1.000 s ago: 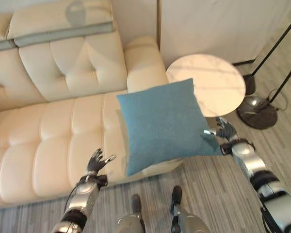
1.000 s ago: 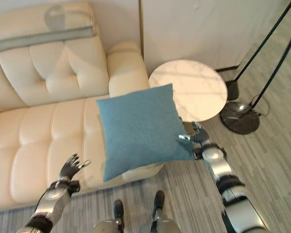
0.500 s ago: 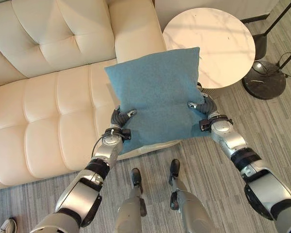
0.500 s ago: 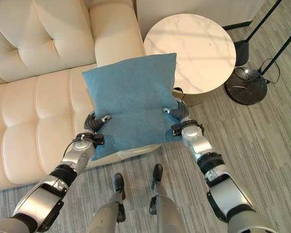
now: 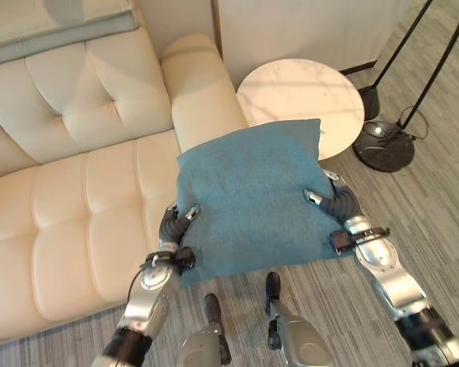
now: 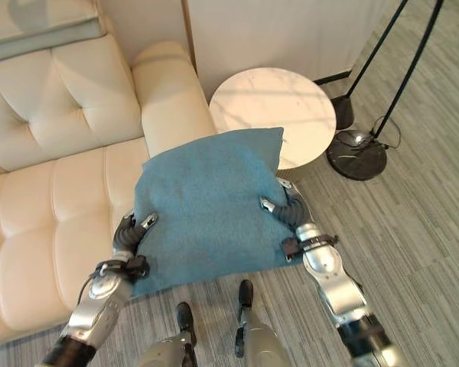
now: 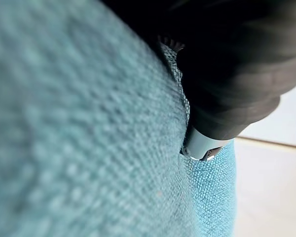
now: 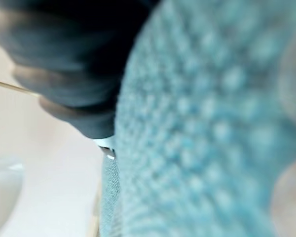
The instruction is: Pick up all the scattered cushions and arrange them neatly on the sofa.
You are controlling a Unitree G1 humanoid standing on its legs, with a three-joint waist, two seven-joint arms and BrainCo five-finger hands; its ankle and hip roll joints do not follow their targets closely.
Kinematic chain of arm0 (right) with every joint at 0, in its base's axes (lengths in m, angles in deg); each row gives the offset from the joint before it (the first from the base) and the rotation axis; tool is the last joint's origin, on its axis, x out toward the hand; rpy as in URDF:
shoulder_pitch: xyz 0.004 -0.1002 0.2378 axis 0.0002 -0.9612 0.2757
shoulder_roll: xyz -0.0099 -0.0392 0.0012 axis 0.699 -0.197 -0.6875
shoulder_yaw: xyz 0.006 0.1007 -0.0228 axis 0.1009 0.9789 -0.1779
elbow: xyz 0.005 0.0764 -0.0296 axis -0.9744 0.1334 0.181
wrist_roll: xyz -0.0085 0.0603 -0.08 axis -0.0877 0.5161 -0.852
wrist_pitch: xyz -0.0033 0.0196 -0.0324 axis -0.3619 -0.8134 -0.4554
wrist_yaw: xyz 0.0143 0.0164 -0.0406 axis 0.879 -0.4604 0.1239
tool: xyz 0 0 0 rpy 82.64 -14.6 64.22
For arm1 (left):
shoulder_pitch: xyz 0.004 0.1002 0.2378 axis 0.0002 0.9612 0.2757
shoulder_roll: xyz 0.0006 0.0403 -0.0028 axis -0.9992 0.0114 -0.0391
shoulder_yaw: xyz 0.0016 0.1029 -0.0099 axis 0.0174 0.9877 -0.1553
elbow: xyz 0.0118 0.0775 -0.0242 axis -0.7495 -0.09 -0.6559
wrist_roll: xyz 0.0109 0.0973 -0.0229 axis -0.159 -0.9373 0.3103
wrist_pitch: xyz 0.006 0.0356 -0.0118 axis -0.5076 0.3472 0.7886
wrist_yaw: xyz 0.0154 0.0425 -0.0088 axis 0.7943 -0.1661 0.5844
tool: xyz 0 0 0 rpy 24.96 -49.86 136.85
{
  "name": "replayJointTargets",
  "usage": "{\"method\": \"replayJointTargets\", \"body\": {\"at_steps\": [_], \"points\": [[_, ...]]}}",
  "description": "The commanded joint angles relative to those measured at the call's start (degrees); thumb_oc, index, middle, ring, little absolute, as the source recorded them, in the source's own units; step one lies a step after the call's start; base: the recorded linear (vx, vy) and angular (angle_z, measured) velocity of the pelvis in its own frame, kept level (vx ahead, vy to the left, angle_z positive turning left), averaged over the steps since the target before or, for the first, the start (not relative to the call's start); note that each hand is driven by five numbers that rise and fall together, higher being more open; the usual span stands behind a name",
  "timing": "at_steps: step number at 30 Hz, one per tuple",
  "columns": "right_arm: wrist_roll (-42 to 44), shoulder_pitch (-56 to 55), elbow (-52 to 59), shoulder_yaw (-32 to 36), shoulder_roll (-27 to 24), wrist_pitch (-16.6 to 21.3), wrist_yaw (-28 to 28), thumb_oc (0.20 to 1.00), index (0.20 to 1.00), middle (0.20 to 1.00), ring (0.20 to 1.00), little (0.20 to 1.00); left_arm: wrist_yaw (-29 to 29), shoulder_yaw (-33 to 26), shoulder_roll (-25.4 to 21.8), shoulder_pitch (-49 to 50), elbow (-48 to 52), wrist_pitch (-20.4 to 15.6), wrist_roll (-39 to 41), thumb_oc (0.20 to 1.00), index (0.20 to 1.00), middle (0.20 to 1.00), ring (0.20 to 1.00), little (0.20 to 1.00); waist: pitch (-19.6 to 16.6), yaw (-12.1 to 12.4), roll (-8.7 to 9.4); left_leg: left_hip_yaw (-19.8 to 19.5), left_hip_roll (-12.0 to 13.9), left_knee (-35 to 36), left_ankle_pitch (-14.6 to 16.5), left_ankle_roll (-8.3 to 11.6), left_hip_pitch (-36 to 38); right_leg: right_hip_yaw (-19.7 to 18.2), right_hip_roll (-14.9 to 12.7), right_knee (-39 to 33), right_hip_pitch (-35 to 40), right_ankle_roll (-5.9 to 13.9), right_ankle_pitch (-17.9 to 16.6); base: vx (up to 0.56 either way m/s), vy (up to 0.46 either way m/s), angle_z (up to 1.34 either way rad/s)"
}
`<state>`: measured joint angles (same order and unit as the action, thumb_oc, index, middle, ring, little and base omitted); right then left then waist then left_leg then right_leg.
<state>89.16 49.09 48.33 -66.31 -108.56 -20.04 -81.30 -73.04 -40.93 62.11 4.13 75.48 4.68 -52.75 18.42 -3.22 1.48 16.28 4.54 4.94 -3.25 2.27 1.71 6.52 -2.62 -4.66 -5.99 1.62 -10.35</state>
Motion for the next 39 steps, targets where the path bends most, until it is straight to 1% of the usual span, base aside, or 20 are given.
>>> {"method": "replayJointTargets", "body": {"at_steps": [1, 5, 7, 9, 12, 13, 14, 15, 17, 19, 20, 21, 22, 26, 28, 30, 31, 33, 35, 39], "points": [[2.1, -1.8, 5.8, -2.1, 4.1, 7.8, 4.6, 0.2, 0.2, 0.2, 0.2, 0.2, -3.8, -1.6, -0.7, -0.3, 5.7, -5.0, -4.9, 0.2, 0.2, 0.2, 0.2, 0.2, -10.4, -0.8, 1.27, -2.1, -1.4, -0.4, 5.8, -0.35, 1.7, -3.3, -4.4, 5.3, 2.7, 7.0, 9.5, -0.06, 0.112, -0.17], [3.8, -3.0, 8.8, -3.3, 7.2, 8.9, 5.2, 0.2, 0.2, 0.2, 0.2, 0.2, -2.5, -3.3, -0.8, 2.5, 11.0, -6.3, -5.4, 0.2, 0.2, 0.2, 0.2, 0.2, -9.2, -0.6, 1.66, -0.9, -2.6, -0.3, 5.7, -1.76, 1.7, -5.2, -5.1, 8.1, -0.4, 9.57, 5.8, -0.21, 0.144, -0.34], [4.1, -2.8, 9.1, -3.8, 7.9, 9.3, 5.0, 0.2, 0.2, 0.2, 0.2, 0.2, -2.1, -3.4, -0.9, 2.5, 11.6, -6.6, -5.3, 0.2, 0.2, 0.2, 0.2, 0.2, -8.4, -0.2, 1.67, -0.4, -2.5, -0.4, 5.5, -2.01, 1.4, -5.3, -5.0, 10.1, -1.7, 9.88, 6.1, -0.25, 0.043, -0.53], [4.9, -3.4, 10.0, -3.7, 7.6, 10.4, 5.0, 0.2, 0.2, 0.2, 0.2, 0.2, -2.3, -3.7, -2.3, 1.8, 13.1, -7.3, -6.4, 0.2, 0.2, 0.2, 0.2, 0.2, -6.7, 0.7, 1.13, -1.3, -2.0, -1.8, 4.0, -2.57, -0.8, -5.8, -3.5, 18.8, -0.8, 8.37, 10.8, -0.38, 0.0, -0.09], [3.6, -3.3, 9.6, -3.0, 6.3, 10.6, 4.6, 0.2, 0.2, 0.2, 0.2, 0.2, -2.4, -3.7, -3.3, 1.4, 13.8, -7.4, -7.2, 0.2, 0.2, 0.2, 0.2, 0.2, -7.8, 2.1, 1.29, -4.2, -2.2, -2.7, 1.9, -2.53, -4.6, -8.3, 0.1, 25.4, 1.6, 7.31, 13.7, -0.27, -0.109, 0.33], [3.5, -3.2, 9.5, -2.8, 6.1, 10.7, 4.4, 0.2, 0.2, 0.2, 0.2, 0.2, -2.4, -3.4, -3.2, 1.2, 13.7, -7.4, -6.9, 0.2, 0.2, 0.2, 0.2, 0.2, -8.2, 2.7, 1.49, -5.0, -2.5, -2.9, 1.4, -2.35, -5.9, -9.5, 1.2, 23.5, 3.2, 6.41, 15.5, -0.21, -0.143, 0.77], [4.1, -2.9, 9.6, -2.8, 6.1, 10.6, 4.2, 0.2, 0.2, 0.2, 0.2, 0.2, -2.4, -3.1, -3.0, 0.8, 13.9, -7.4, -6.4, 0.2, 0.2, 0.2, 0.2, 0.2, -8.6, 3.4, 1.86, -5.8, -2.8, -3.1, 0.4, -1.97, -7.6, -9.6, 1.9, 18.9, 6.3, 4.47, 18.9, -0.21, -0.136, 0.72], [4.2, -2.4, 9.2, -2.6, 5.9, 10.5, 3.9, 0.2, 0.2, 0.2, 0.2, 0.2, -2.4, -2.9, -3.0, 0.3, 13.6, -7.3, -6.3, 0.2, 0.2, 0.2, 0.2, 0.2, -8.9, 3.9, 1.98, -6.3, -2.9, -3.4, -0.8, -1.33, -9.6, -9.5, 2.3, 15.9, 7.3, 3.28, 20.0, -0.24, -0.158, 0.62], [4.4, -1.8, 8.7, -2.4, 5.0, 10.6, 3.0, 0.2, 0.2, 0.2, 0.2, 0.2, -2.7, -1.9, -2.6, -0.3, 13.0, -7.2, -5.9, 0.2, 0.2, 0.2, 0.2, 0.2, -8.7, 4.4, 1.68, -6.8, -3.1, -4.0, -3.4, 0.26, -13.3, -9.9, 3.6, 8.7, 9.0, 1.35, 19.5, -0.29, -0.17, 0.47], [4.3, -1.3, 8.4, -2.0, 3.5, 10.4, 2.8, 0.2, 0.2, 0.2, 0.2, 0.2, -3.0, -1.1, -2.3, -1.2, 13.0, -7.0, -5.6, 0.2, 0.2, 0.2, 0.2, 0.2, -7.5, 4.6, 0.57, -6.9, -2.9, -5.3, -5.2, 2.85, -16.6, -8.7, 4.0, 5.4, 8.8, 0.69, 18.1, -0.4, -0.098, 0.66], [4.5, -0.6, 8.5, -1.7, 2.6, 10.3, 2.3, 0.2, 0.2, 0.2, 0.2, 0.2, -3.7, -0.4, -1.7, -2.1, 13.4, -7.0, -5.3, 0.2, 0.2, 0.2, 0.2, 0.2, -6.2, 3.8, 0.1, -4.3, -2.4, -7.6, -3.9, 2.97, -17.7, -6.0, 3.2, 4.1, 7.4, 1.02, 16.2, -0.38, -0.032, 0.7], [4.5, -0.6, 8.5, -1.7, 2.6, 10.3, 2.3, 0.2, 0.2, 0.2, 0.2, 0.2, -3.7, -0.4, -1.7, -2.1, 13.4, -7.0, -5.3, 0.2, 0.2, 0.2, 0.2, 0.2, -6.3, 3.7, 0.07, -4.3, -2.4, -7.7, -3.8, 2.96, -17.8, -5.9, 3.2, 4.0, 7.3, 1.02, 16.2, -0.36, 0.003, 0.64], [5.0, -0.6, 8.8, -1.6, 2.4, 10.3, 2.3, 0.2, 0.2, 0.2, 0.2, 0.2, -4.3, -0.2, -1.5, -2.2, 13.6, -7.1, -4.9, 0.2, 0.2, 0.2, 0.2, 0.2, -6.0, 3.0, 0.27, -2.8, -2.2, -9.3, -1.8, 2.22, -16.8, -4.3, 2.2, 3.7, 6.7, 1.48, 15.5, -0.17, 0.011, 0.66], [4.6, -1.1, 9.9, -2.0, 1.8, 10.3, 3.0, 0.2, 0.2, 0.2, 0.2, 0.2, -5.4, 0.5, -0.8, -2.7, 13.8, -7.0, -3.9, 0.2, 0.2, 0.2, 0.2, 0.2, -5.9, 0.6, 1.99, -1.7, -1.0, -17.4, 6.9, 0.74, -13.1, -0.4, -1.2, 4.3, 4.6, 2.14, 13.3, -0.17, 0.009, 0.52], [5.3, -1.3, 9.9, -1.7, 1.7, 10.1, 3.6, 0.2, 0.2, 0.2, 0.2, 0.2, -5.5, 1.2, -0.5, -3.6, 13.4, -6.9, -3.8, 0.2, 0.2, 0.2, 0.2, 0.2, -6.1, -0.5, 2.2, -0.1, 0.6, -19.5, 9.3, 0.8, -10.7, 2.4, -2.4, 4.8, 3.7, 2.12, 13.1, -0.08, 0.051, 0.72], [5.5, -1.7, 9.7, -1.4, 1.8, 9.9, 3.7, 0.2, 0.2, 0.2, 0.2, 0.2, -5.7, 1.6, -0.4, -3.6, 13.1, -6.9, -3.4, 0.2, 0.2, 0.2, 0.2, 0.2, -6.5, -0.8, 1.9, 0.4, 0.7, -17.9, 9.3, 1.08, -8.7, 3.7, -2.7, 4.5, 3.9, 2.33, 13.1, 0.01, 0.081, 0.71], [5.4, -1.8, 9.5, -1.2, 2.0, 9.6, 3.8, 0.2, 0.2, 0.2, 0.2, 0.2, -6.0, 2.4, 0.0, -3.9, 12.6, -6.5, -3.6, 0.2, 0.2, 0.2, 0.2, 0.2, -7.5, -1.2, 1.35, 1.6, 0.7, -14.3, 8.5, 1.24, -6.5, 5.6, -2.8, 4.1, 4.4, 2.75, 13.0, 0.05, 0.129, 0.33], [5.6, -1.8, 9.4, -1.2, 2.3, 9.5, 4.0, 0.2, 0.2, 0.2, 0.2, 0.2, -5.9, 2.2, -0.1, -3.6, 12.4, -6.3, -3.9, 0.2, 0.2, 0.2, 0.2, 0.2, -7.8, -1.4, 1.3, 1.4, 0.3, -12.3, 8.4, 1.18, -5.5, 6.0, -2.9, 4.2, 4.7, 3.02, 12.9, 0.04, 0.138, 0.57], [6.3, -1.4, 8.7, -1.6, 3.0, 9.3, 4.2, 0.2, 0.2, 0.2, 0.2, 0.2, -5.9, 2.4, -0.3, -4.0, 12.0, -6.1, -4.0, 0.2, 0.2, 0.2, 0.2, 0.2, -7.8, -1.2, 1.75, 0.3, -0.2, -11.6, 8.1, 1.17, -5.7, 6.4, -3.3, 4.6, 4.9, 3.23, 12.6, 0.02, 0.139, 0.51], [7.1, -0.6, 8.0, -2.9, 4.6, 8.8, 5.1, 0.2, 0.2, 0.2, 0.2, 0.2, -6.4, 2.1, -1.2, -3.1, 11.5, -5.5, -4.4, 0.2, 0.2, 0.2, 0.2, 0.2, -8.5, 0.4, 2.96, -0.8, -1.6, -9.9, 8.8, -0.19, -4.6, 6.2, -4.3, 5.5, 5.5, 4.23, 12.7, 0.07, 0.165, 0.22]]}}
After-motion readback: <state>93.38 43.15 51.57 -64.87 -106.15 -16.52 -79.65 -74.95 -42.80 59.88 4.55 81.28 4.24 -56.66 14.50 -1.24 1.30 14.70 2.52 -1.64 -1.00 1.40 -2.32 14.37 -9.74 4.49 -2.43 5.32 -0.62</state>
